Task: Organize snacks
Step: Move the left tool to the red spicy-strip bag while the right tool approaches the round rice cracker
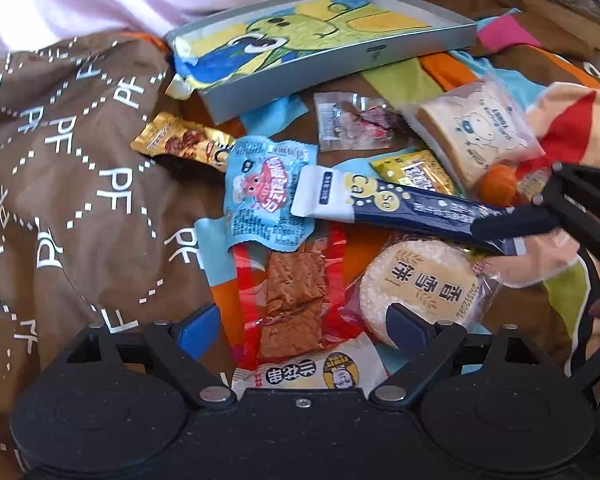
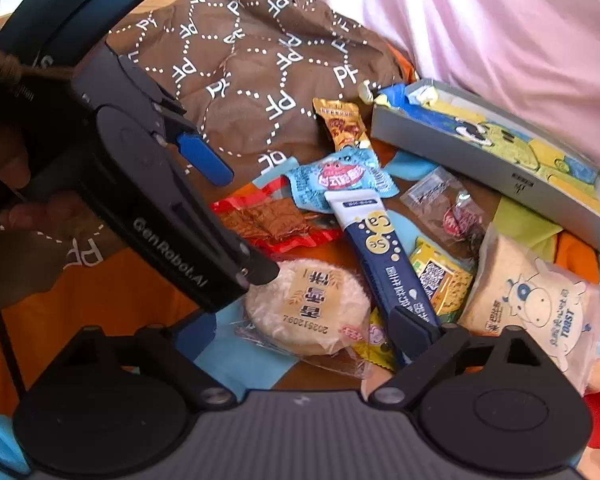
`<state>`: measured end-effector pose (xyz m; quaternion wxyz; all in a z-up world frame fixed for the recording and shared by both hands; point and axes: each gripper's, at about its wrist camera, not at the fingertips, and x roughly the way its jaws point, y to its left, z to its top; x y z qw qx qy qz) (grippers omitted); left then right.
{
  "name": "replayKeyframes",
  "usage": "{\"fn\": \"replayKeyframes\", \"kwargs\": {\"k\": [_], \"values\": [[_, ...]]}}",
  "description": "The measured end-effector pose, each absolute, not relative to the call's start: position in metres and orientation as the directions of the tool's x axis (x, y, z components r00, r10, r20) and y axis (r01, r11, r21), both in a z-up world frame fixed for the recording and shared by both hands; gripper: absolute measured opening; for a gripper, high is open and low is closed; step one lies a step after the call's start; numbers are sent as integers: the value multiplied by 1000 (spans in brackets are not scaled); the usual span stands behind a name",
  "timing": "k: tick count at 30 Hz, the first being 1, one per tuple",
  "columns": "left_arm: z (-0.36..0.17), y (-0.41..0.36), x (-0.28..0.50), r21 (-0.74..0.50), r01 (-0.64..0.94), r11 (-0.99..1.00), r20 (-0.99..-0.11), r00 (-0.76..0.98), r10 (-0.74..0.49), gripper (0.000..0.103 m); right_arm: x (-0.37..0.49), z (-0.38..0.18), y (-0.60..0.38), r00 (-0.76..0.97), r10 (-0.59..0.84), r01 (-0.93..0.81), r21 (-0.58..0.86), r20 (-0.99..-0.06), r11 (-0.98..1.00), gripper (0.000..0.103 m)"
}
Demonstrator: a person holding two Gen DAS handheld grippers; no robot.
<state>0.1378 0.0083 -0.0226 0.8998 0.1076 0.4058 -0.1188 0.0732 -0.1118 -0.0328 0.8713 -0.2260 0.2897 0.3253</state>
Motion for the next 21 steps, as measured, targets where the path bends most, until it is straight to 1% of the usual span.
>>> {"fn": "replayKeyframes", "kwargs": {"k": [8, 9, 11, 13, 14, 15, 16, 21], "values": [[-26, 20, 145, 52, 268, 962, -772, 622, -132, 90, 80, -39, -113, 600, 433, -697, -172, -673, 696, 91], [-26, 20, 145, 47, 267, 963, -773, 621, -134, 90, 80, -39, -113, 597, 437, -698, -168, -673, 696, 89], [-26, 21, 146, 34, 267, 963, -774, 617, -144, 87, 79, -39, -114, 597, 441, -698, -163, -670, 698, 87], [-25, 22, 147, -2, 276, 961, -776, 605, -176, 75, 77, -38, -117, 595, 449, -697, -150, -666, 701, 84], [-24, 22, 147, -19, 278, 961, -777, 600, -189, 73, 76, -38, -119, 596, 451, -694, -144, -664, 706, 84], [-24, 22, 147, -26, 276, 961, -780, 595, -192, 67, 75, -37, -121, 599, 450, -689, -141, -663, 711, 84], [-25, 22, 148, -30, 278, 960, -786, 587, -195, 65, 75, -37, -124, 600, 450, -685, -134, -661, 716, 83], [-27, 22, 145, 11, 292, 956, -794, 584, -169, 65, 76, -33, -135, 617, 443, -657, -117, -650, 744, 83]]}}
